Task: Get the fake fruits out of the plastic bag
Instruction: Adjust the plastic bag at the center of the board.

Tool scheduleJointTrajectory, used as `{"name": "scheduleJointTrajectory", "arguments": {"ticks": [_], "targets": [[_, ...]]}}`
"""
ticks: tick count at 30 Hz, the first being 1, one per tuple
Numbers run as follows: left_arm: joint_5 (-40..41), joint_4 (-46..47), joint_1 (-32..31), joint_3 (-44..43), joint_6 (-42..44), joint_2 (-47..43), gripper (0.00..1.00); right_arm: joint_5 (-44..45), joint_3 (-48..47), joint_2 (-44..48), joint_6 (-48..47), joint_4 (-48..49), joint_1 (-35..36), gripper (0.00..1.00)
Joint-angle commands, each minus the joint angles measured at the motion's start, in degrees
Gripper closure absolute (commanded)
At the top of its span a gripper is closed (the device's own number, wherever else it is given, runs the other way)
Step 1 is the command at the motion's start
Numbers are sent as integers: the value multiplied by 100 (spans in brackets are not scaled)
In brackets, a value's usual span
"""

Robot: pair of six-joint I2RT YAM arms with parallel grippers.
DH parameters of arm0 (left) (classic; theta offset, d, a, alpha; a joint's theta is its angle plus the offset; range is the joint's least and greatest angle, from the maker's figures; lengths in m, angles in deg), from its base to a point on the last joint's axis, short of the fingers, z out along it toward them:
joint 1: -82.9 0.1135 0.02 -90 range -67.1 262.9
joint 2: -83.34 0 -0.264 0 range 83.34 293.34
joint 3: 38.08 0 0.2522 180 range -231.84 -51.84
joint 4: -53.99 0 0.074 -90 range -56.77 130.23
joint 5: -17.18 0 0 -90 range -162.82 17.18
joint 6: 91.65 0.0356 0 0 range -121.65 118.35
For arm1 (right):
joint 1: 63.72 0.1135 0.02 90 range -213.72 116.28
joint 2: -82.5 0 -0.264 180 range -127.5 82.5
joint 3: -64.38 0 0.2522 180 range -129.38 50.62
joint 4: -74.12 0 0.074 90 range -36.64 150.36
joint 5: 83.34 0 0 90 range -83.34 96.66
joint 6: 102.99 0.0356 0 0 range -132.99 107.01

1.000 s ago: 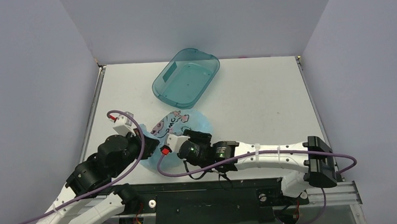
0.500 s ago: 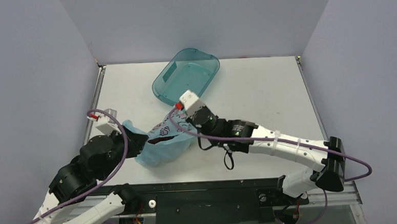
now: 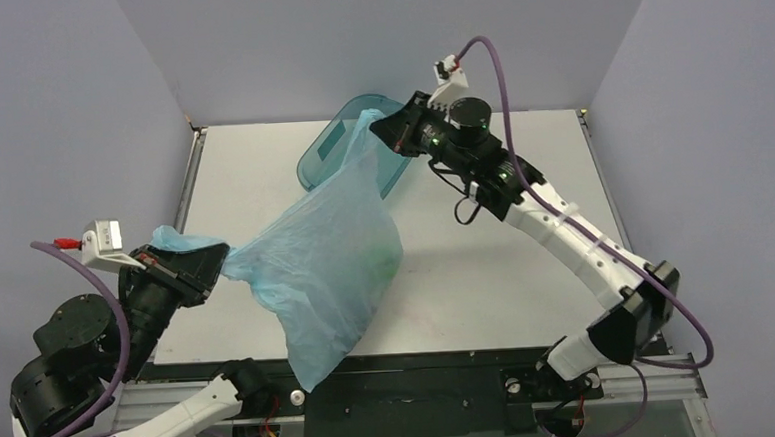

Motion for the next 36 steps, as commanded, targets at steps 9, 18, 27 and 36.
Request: {"name": "scheduleJointTrajectory", "arguments": {"ticks": [9, 18, 27, 36], "targets": [[926, 95, -955, 181, -318, 27, 100, -186, -3857, -3128, 1218, 118, 676, 100], [96, 718, -979, 1429, -894, -207, 100, 45, -3072, -3011, 1051, -416, 709, 76], [-949, 1850, -972, 3061, -1608, -701, 100, 246, -1323, -2053, -13, -1346, 722, 44], [-1115, 1738, -975, 2687, -1292, -427, 93, 626, 1183, -460, 944, -212, 1127, 29]]}}
